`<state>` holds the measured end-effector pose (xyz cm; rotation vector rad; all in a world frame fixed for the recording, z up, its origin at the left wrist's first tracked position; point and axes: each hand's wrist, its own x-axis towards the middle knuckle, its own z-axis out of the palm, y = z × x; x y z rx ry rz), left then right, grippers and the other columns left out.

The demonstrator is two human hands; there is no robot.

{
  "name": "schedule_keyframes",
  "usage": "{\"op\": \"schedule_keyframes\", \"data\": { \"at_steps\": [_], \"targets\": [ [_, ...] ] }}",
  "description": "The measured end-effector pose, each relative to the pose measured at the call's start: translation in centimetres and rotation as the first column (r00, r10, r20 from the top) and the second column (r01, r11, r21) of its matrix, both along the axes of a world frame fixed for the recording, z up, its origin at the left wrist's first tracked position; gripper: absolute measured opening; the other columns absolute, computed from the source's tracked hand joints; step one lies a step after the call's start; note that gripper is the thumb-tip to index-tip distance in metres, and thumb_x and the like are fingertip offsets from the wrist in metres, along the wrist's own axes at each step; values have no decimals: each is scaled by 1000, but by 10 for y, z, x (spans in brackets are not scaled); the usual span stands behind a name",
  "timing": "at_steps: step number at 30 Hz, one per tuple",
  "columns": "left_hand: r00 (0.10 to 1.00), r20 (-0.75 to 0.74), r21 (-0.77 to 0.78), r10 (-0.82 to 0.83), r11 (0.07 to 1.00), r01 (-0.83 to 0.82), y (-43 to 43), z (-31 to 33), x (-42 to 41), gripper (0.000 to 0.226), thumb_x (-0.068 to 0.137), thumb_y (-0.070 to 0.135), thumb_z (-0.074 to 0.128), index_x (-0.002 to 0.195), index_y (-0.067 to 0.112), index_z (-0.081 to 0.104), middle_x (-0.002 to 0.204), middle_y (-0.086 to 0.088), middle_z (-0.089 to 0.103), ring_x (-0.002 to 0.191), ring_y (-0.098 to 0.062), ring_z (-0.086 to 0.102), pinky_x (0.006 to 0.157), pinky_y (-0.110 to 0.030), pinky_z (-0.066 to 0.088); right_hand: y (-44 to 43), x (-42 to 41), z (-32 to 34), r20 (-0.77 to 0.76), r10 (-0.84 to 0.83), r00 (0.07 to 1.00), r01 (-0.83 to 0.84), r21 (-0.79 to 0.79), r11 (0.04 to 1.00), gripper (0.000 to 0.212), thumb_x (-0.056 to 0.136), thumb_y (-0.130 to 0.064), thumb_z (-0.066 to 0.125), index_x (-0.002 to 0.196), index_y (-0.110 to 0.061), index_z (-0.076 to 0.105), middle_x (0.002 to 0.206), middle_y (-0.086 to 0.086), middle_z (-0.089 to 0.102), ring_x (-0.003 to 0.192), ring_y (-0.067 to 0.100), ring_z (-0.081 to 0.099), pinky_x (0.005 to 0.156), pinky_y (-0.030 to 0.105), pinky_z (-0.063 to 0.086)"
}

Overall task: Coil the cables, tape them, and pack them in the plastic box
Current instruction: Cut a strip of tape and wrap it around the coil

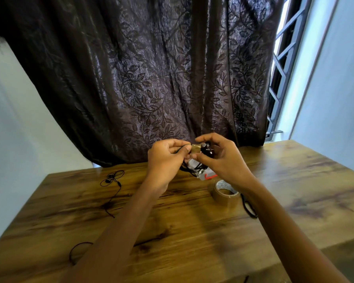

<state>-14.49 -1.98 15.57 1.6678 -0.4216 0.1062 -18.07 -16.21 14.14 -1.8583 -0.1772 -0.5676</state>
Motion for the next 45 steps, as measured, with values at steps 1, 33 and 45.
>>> {"op": "schedule_keyframes", "data": {
  "at_steps": [1,33,45],
  "targets": [
    [1000,-3,6,-4,1000,4,1,0,0,7,84,12,65,83,18,69,77,-1,72,66,-6,68,65,-15,54,0,0,-1,17,-15,1000,15,-7,1000,36,73,-9,76,106,-11,60,100,10,66,93,18,66,80,31,56],
    [958,-245,-85,-146,988,129,1,-8,1,5,84,6,64,88,5,68,74,-6,70,65,-9,64,61,-16,50,12,-1,-6,-51,137,989,-99,454,885,21,80,17,54,80,-4,51,55,0,68,53,8,65,52,17,51],
    [987,-157,-21,-35,999,32,5,-5,2,3,80,7,69,83,6,70,75,-11,71,67,-14,65,62,-21,53,10,0,-12,28,237,971,-211,568,796,36,68,-1,65,103,-5,55,79,3,74,71,13,70,63,20,54]
  ]
}}
